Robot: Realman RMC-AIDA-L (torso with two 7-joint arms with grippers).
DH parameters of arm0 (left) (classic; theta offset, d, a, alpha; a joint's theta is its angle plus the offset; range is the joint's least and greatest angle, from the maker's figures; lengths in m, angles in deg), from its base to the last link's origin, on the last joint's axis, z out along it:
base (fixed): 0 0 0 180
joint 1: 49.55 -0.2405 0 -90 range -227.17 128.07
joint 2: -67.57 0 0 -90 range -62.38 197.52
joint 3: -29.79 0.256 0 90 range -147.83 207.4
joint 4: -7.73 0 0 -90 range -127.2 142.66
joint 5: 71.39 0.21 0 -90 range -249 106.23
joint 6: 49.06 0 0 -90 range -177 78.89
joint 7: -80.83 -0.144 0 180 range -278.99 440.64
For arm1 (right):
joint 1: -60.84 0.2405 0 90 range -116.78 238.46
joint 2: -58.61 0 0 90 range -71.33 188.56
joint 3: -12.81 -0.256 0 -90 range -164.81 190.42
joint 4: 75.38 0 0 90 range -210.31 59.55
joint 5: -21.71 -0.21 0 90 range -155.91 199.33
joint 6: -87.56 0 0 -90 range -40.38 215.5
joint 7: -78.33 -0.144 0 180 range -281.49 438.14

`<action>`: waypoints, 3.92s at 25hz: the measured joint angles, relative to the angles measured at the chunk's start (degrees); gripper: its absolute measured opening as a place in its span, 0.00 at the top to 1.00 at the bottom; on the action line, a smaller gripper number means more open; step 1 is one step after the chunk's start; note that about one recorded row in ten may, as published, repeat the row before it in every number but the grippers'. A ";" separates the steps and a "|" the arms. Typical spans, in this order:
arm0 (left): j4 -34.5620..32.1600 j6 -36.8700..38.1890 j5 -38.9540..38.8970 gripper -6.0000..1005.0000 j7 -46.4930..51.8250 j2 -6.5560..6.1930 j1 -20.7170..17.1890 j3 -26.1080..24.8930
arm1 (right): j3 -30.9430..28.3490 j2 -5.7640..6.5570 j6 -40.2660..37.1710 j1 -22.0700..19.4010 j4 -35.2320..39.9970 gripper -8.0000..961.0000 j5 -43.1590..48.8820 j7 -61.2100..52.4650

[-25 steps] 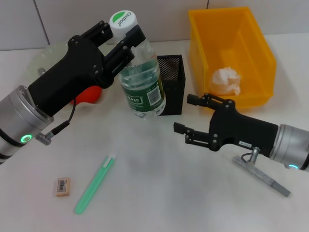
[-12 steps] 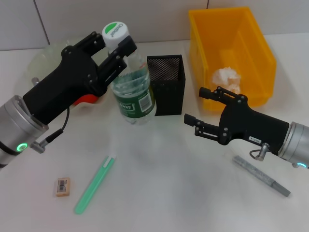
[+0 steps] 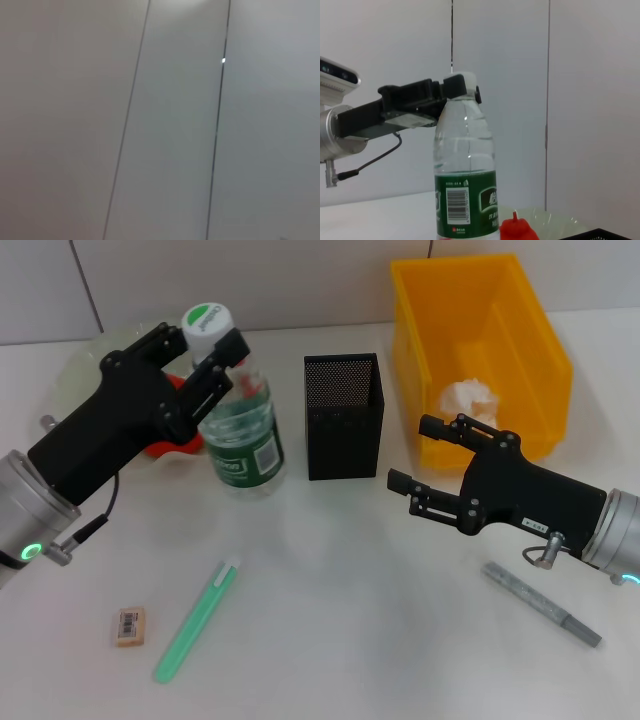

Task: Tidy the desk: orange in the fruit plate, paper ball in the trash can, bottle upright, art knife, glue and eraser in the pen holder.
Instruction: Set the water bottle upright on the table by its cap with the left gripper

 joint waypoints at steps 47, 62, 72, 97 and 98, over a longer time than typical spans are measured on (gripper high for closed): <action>3.21 -2.70 -0.25 0.46 -6.84 -0.06 -6.22 -6.04 | -6.01 0.09 -0.18 -0.72 4.69 0.20 0.01 -5.02; 6.33 -2.69 -0.38 0.46 -10.13 0.23 -6.41 -9.24 | -6.01 0.00 -0.07 -0.60 5.27 0.20 0.01 -5.69; 7.14 -3.44 -0.41 0.45 -10.93 0.35 -6.19 -10.59 | -6.01 0.00 0.15 -0.33 5.27 0.20 0.00 -5.70; 7.71 -3.99 -0.49 0.44 -11.98 0.47 -7.41 -10.78 | -6.01 0.00 0.63 0.29 5.26 0.20 0.00 -5.70; 7.71 -3.99 -0.49 0.44 -11.98 0.47 -7.41 -10.78 | -6.01 0.00 0.63 0.36 5.26 0.20 0.00 -5.71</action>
